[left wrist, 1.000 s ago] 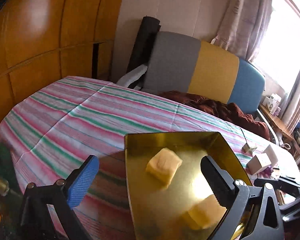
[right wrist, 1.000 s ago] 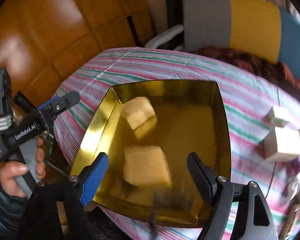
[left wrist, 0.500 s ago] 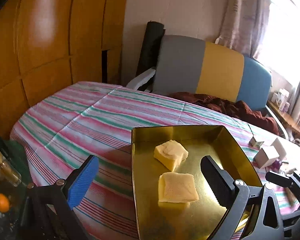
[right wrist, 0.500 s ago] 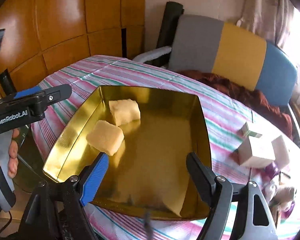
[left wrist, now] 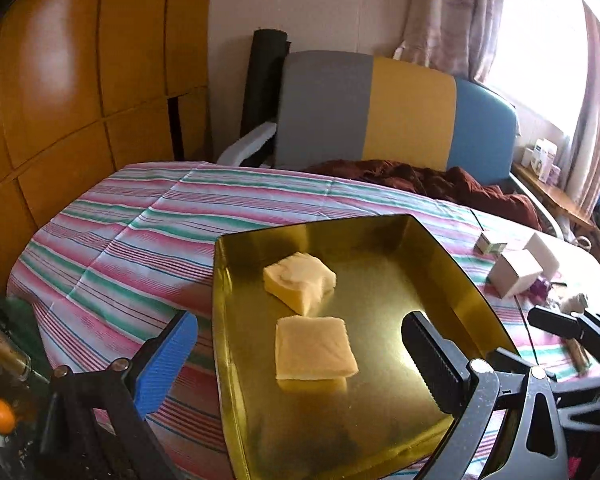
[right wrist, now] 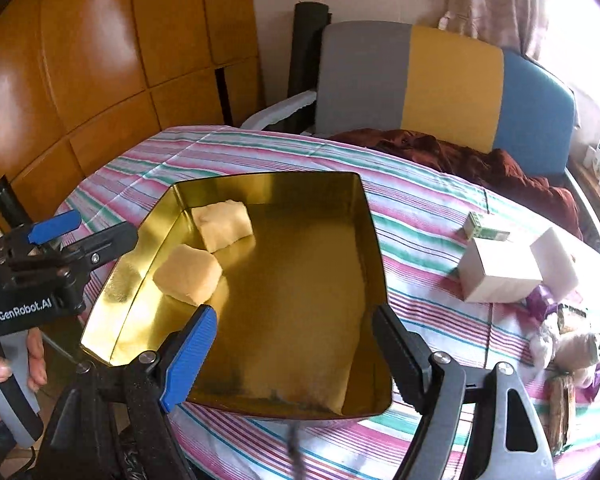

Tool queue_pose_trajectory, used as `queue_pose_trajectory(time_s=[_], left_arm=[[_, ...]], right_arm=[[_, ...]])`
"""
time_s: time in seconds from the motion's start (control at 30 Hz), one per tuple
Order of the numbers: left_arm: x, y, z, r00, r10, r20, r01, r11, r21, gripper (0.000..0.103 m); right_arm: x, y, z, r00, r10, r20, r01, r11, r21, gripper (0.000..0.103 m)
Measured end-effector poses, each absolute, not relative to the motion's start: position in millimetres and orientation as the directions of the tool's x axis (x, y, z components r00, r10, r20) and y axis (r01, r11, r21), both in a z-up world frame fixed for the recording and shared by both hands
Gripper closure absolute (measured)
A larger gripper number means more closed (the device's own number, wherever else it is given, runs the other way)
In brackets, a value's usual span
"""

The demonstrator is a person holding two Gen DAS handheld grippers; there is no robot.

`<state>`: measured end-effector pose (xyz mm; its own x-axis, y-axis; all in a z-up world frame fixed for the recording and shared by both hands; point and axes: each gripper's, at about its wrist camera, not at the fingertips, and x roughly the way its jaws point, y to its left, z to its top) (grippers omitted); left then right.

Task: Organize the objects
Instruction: 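Open the left gripper and move it back toward the items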

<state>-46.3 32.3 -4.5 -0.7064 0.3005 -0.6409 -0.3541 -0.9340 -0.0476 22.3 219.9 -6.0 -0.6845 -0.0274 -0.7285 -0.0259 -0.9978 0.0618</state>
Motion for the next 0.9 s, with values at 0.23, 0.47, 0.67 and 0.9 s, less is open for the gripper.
queue_pose_trajectory(time_s=[0.23, 0.47, 0.67, 0.9], left_arm=[[-41, 48, -7, -0.694, 0.306, -0.652, -0.396, -0.918, -0.010, 0.001], [-37, 67, -6, -0.659, 0.362, -0.660, -0.470, -0.882, -0.015, 0.001], [-31, 96, 0, -0.631, 0.415, -0.655, -0.567, -0.823, 0.024, 0.001], [-23, 147, 7, -0.560, 0.507, -0.655, -0.715, -0.696, 0.073, 0.001]], right_arm=[[26, 245, -10, -0.681, -0.018, -0.732, -0.072, -0.993, 0.091, 0.022], [33, 297, -3, -0.691, 0.041, -0.722, -0.184, -0.976, 0.121, 0.022], [46, 361, 8, -0.683, 0.166, -0.712, -0.307, -0.949, 0.074, 0.022], [69, 456, 19, -0.649, 0.318, -0.691, -0.487, -0.871, 0.056, 0.022]])
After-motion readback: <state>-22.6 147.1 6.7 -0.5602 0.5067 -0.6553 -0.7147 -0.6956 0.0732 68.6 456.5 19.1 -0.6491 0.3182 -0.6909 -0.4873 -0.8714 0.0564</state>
